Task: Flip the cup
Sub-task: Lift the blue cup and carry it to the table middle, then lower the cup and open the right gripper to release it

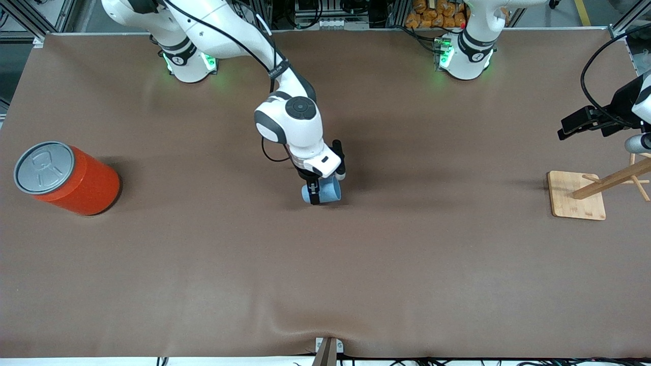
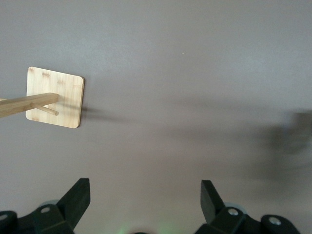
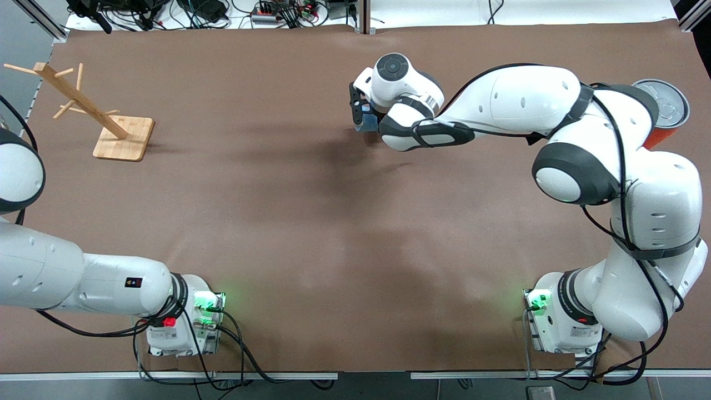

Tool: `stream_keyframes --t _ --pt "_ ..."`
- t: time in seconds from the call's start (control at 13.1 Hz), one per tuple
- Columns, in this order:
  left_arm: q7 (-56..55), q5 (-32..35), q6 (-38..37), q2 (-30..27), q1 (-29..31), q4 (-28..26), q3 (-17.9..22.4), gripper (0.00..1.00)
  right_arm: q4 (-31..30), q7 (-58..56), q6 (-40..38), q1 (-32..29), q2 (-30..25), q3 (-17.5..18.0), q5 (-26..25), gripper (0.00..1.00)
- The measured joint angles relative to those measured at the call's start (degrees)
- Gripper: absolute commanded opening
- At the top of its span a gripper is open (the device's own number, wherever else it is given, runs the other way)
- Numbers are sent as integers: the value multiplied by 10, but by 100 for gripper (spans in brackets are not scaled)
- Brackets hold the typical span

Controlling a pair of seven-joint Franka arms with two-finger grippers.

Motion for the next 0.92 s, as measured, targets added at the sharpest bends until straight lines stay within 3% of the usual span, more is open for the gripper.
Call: stream_keyframes --t 0.08,0.15,0.23,0.92 --pt "0 0 -1 0 0 0 0 100 4 0 0 0 5 0 -5 55" --pt "2 0 -1 0 0 0 0 100 6 -1 2 0 9 0 -11 84" --pt "9 0 -2 1 0 0 0 100 7 0 3 0 14 0 -17 100" --pt "24 -21 -4 8 1 -1 1 100 22 72 -1 6 22 0 -36 100"
